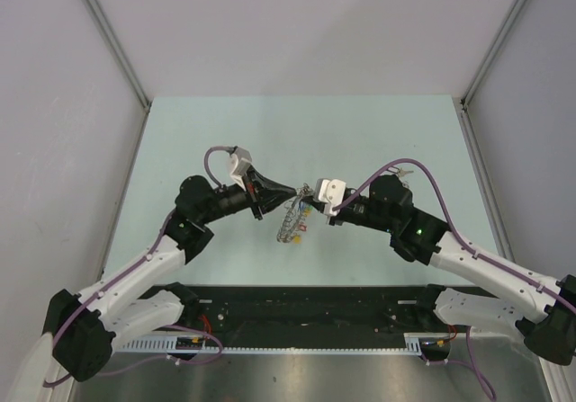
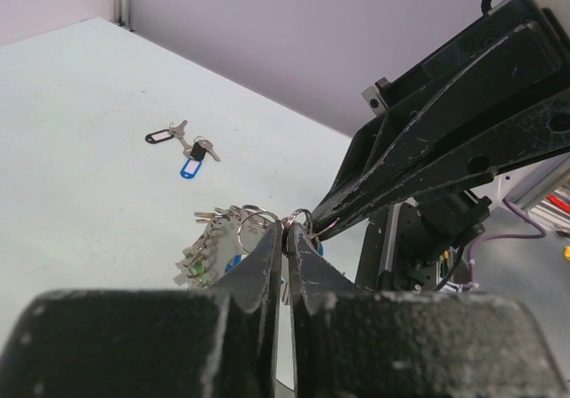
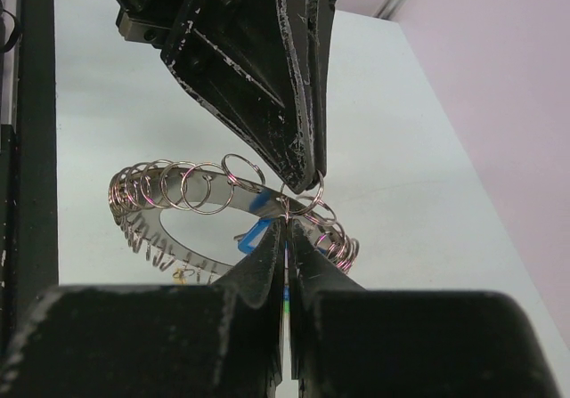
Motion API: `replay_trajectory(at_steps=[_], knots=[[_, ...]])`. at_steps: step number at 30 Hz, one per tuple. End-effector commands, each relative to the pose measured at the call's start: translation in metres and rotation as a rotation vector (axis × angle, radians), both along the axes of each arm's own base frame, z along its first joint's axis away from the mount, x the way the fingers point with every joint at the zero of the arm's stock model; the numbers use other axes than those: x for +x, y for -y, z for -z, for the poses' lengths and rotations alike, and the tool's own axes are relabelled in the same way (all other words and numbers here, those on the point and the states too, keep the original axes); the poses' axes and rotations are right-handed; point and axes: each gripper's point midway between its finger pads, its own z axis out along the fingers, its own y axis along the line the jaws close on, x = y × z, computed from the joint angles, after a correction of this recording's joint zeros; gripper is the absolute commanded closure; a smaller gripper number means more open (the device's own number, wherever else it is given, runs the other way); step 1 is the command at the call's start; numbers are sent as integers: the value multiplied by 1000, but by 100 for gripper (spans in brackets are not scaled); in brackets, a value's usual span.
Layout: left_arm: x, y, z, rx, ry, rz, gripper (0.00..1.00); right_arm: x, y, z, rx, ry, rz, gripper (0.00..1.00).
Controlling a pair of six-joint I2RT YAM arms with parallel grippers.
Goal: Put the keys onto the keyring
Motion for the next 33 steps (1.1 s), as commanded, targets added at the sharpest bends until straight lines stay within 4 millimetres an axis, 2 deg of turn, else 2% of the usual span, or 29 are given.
replay_trajectory(at_steps=[1, 8, 9, 10, 11, 13, 19, 21, 22, 23, 27, 33], knots=[[5, -7, -23, -3, 97, -52, 90, -5, -6, -11, 36, 22, -27, 100], [6, -12, -23, 69, 140, -70, 72, -7, -7, -11, 25, 15, -42, 100], [6, -12, -17, 97, 121, -65, 69, -8, -7, -12, 27, 16, -45, 100], [6, -12, -21, 105, 132, -66, 66, -8, -7, -13, 28, 18, -48, 100], [7, -13, -15, 138, 137, -65, 60, -9, -7, -13, 25, 16, -52, 100], [7, -15, -20, 153, 160, -67, 51, -10, -8, -14, 24, 16, -56, 100], [9, -22, -22, 234, 226, -83, 35, -10, -9, -16, 20, 19, -62, 100], [7, -23, -21, 253, 218, -78, 34, -11, -7, -10, -3, 8, -62, 100], [9, -24, -26, 264, 266, -86, 33, -10, -7, -10, -8, 9, -63, 100], [8, -26, -20, 289, 253, -80, 28, -11, -7, -12, -7, 13, -63, 100], [7, -30, -24, 339, 334, -72, 18, -11, -8, -10, -24, 11, -69, 100], [4, -31, -30, 408, 435, -24, 13, -11, -10, -9, -35, 9, -81, 100]])
